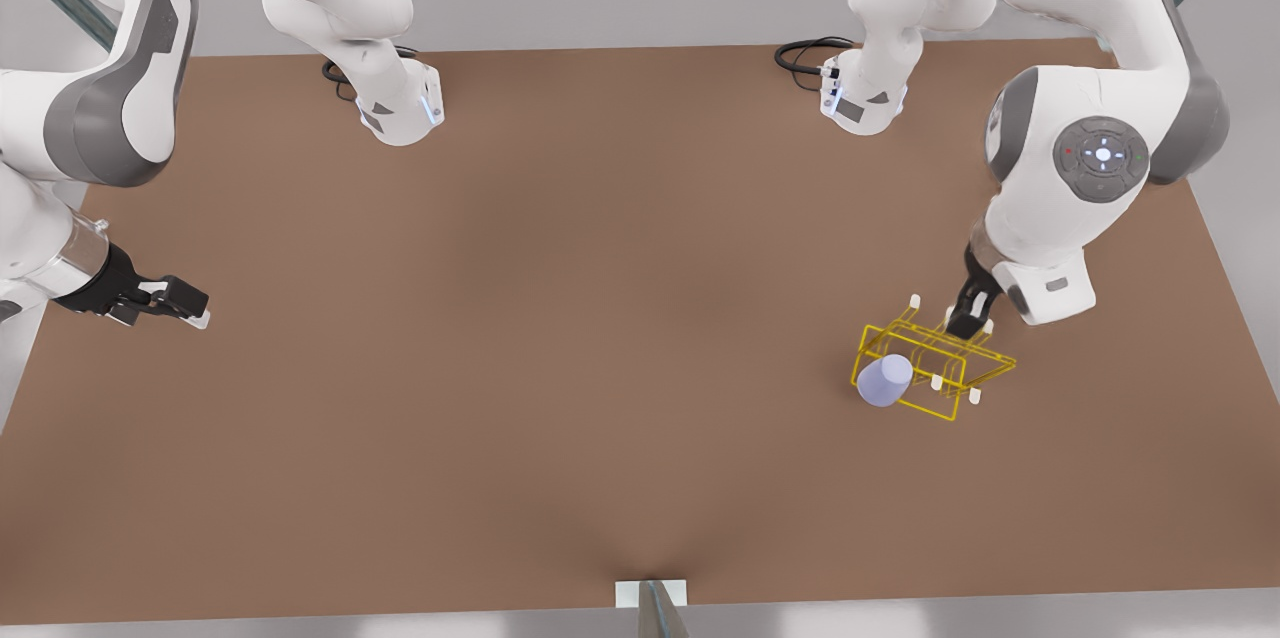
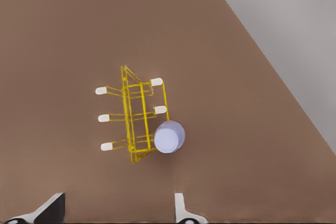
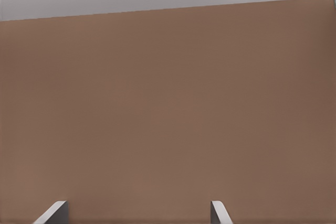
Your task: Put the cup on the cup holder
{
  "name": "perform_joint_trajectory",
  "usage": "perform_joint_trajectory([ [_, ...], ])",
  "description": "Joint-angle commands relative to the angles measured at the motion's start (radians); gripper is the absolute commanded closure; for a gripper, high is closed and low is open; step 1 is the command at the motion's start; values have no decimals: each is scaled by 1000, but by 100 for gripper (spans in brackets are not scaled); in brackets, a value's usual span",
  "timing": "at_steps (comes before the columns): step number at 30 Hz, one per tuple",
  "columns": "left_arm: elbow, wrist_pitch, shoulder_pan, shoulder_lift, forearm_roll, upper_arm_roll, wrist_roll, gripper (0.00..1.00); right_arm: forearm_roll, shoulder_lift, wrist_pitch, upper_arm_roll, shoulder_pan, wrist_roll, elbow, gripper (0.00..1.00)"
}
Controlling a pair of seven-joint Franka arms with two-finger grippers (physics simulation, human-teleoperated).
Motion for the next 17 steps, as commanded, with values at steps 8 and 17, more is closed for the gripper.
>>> perform_joint_trajectory([
  [8,-35,75,62,-24,-39,-72,1104,0,1,-1,0,0,0,0,-1,0],
  [17,-34,78,125,-25,-50,-122,1106,0,1,-1,0,0,0,0,1,0],
])
